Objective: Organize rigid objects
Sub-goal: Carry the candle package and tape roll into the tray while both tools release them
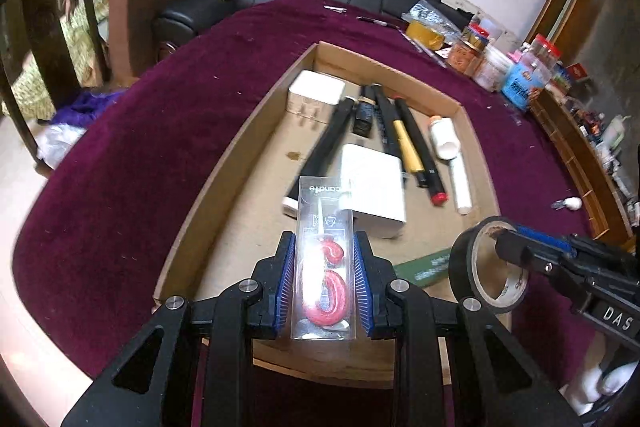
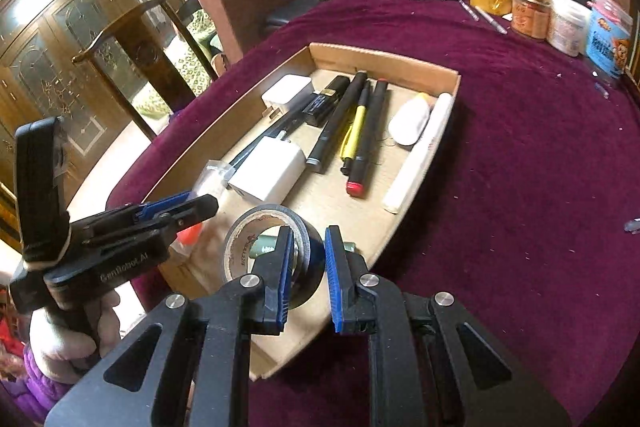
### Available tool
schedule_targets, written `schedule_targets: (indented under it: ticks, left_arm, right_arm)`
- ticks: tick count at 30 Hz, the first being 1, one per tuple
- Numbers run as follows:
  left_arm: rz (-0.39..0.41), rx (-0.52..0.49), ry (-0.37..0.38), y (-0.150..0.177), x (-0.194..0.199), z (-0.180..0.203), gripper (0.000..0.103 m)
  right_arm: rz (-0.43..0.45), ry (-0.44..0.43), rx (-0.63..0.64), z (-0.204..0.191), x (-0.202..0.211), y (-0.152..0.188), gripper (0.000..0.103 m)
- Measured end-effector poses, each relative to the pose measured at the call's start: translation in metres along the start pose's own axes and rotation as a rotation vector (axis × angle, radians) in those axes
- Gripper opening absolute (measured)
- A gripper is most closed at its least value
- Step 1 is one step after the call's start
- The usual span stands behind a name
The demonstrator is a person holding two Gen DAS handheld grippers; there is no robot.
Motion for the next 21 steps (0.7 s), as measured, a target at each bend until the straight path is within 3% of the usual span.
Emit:
schedule_targets:
  ticks: [4, 7, 14, 21]
  left_arm:
    - [0.019, 0.027, 0.003, -0.002, 0.002, -0.011, 0.024]
    - [0.044, 0.073, 0.05, -0.005, 0.006, -0.018, 0.025]
    - [0.085, 0.09, 0.045, -0.01, 0.016, -0.023, 0.043]
    - [0.129, 0.063, -0.026, -0.015, 0.027, -0.026, 0.048]
  right_arm:
    - [-0.048, -0.021, -0.002, -0.007, -0.012, 0.004, 0.014]
    - [-0.091, -0.031, 0.03, -0.019, -0.021, 0.012, 0.014]
    - [-0.181, -0.019, 0.086, -0.035, -0.048, 0.031, 0.014]
    - [-0.17, 0.007, 0.107, -0.039, -0.06, 0.026, 0.014]
Point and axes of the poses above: each gripper's, at about its wrist camera, not at the fingertips, and x roughly against the way its jaws point, z to its right, y to its underside, the point moved 8 cm from there along -x, roughly the way its jaws point, and after that the axes turned 11 degrees about -x, right-handed, at the moved point
